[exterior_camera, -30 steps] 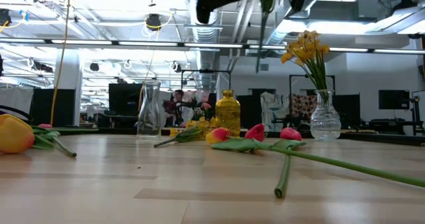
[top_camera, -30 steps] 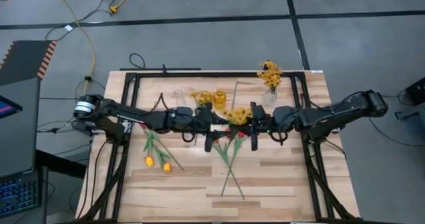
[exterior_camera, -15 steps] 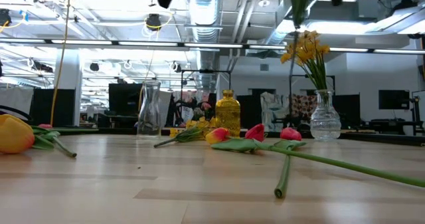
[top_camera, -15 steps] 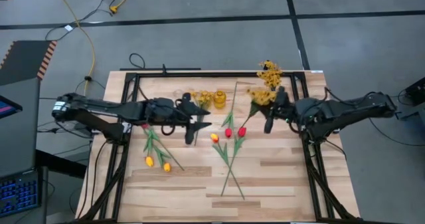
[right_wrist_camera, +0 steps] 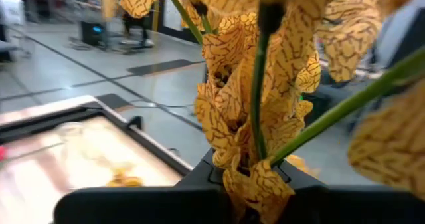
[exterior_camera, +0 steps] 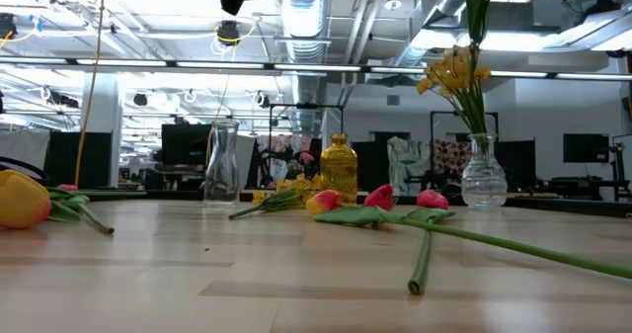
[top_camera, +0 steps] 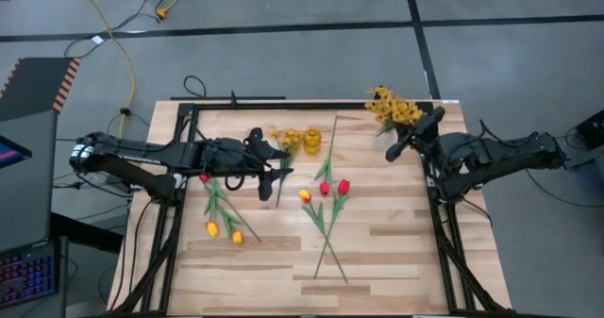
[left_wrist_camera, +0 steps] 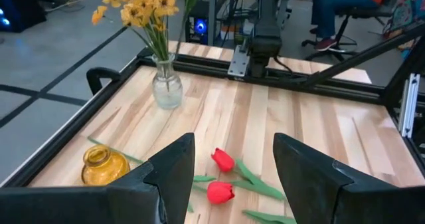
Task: Sort flowers into vase by color
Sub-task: Put the left yellow flowers into the right transparent flower vase
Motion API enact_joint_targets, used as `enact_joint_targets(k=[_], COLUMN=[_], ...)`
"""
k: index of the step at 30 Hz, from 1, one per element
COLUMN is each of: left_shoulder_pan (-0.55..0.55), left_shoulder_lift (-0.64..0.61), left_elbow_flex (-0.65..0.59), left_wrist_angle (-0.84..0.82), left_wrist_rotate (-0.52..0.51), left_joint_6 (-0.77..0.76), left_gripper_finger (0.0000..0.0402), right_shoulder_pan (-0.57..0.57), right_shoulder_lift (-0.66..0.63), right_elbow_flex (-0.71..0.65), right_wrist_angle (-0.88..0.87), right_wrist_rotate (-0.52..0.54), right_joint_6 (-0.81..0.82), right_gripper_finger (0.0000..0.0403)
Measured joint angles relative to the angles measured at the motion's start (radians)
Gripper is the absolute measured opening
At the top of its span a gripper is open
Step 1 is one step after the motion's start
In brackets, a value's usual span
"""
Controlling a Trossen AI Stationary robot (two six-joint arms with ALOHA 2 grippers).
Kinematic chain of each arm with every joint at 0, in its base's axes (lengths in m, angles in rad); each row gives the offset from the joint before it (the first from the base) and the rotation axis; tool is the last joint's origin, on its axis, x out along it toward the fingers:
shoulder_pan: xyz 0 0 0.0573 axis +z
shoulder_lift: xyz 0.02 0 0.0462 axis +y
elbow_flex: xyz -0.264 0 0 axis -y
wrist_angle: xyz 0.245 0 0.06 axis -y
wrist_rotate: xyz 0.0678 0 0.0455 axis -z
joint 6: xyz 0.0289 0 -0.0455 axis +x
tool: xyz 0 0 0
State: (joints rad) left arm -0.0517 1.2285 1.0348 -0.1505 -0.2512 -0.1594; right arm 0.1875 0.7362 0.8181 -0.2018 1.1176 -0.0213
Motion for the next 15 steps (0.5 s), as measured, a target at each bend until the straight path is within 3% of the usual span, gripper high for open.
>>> enact_joint_targets(k=[8,15], left_shoulder_pan=[0.0,0.0], left_shoulder_lift=[0.0,0.0], left_elbow_flex=[0.0,0.0], left_wrist_angle=[0.002,0.002], left_wrist_rotate=[0.0,0.0], left_joint_6=[0.0,-0.001], left_gripper_finger=[0.0192,0.0192], right_shoulder_pan=[0.0,-0.039], right_shoulder_lift=[0.004,0.004], right_elbow_flex=[0.0,-0.012], right_wrist_angle=[-0.048,-0.106], right_wrist_rotate=[0.12,0.137], right_joint_6=[-0.037,0.01], right_gripper_finger=[0.0046,0.0046])
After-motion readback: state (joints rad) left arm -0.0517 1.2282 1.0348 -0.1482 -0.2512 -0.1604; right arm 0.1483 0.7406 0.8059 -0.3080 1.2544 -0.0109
